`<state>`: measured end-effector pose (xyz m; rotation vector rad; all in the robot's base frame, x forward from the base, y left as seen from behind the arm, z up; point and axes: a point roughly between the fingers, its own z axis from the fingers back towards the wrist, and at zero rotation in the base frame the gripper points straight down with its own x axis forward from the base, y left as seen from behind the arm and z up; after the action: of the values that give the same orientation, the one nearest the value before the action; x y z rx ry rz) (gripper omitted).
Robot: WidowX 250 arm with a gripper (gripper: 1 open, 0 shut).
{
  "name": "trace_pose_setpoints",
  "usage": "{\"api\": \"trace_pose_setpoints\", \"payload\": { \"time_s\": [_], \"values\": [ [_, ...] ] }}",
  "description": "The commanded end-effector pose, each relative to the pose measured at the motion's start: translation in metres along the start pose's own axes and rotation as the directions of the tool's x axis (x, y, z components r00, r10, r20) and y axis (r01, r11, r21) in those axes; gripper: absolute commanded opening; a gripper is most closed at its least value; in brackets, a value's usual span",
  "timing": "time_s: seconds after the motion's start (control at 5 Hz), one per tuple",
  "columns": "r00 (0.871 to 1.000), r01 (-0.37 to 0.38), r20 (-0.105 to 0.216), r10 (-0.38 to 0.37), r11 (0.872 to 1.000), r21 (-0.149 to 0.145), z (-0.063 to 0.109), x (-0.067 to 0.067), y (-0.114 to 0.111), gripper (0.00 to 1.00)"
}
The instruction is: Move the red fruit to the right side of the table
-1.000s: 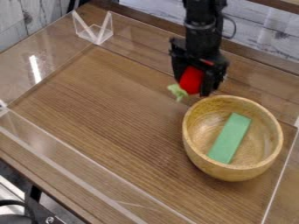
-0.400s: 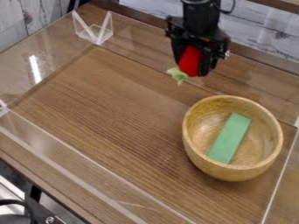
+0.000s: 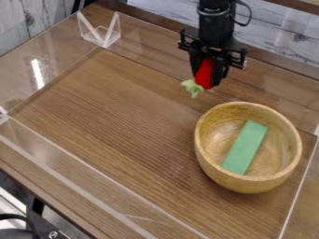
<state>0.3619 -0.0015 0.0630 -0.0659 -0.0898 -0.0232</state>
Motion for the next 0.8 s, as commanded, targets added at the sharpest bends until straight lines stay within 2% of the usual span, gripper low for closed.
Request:
{"api": "trace_pose_setpoints", "payload": {
  "time_s": [0.0,0.2,0.4,0.6],
  "values": [
    [0.998,-0.018,0.055,0.017,1.0,0.005,0.007,0.015,-0.008,1.0],
    [0.998,-0.035,0.045,0.035,0.999,0.002,0.0,0.017,-0.018,1.0],
    [0.998,-0.03,0.062,0.03,1.0,-0.004,0.006,0.004,-0.004,1.0],
    [0.994,-0.031,0.1,0.032,0.999,-0.013,0.022,-0.008,0.013,1.0]
  ]
}}
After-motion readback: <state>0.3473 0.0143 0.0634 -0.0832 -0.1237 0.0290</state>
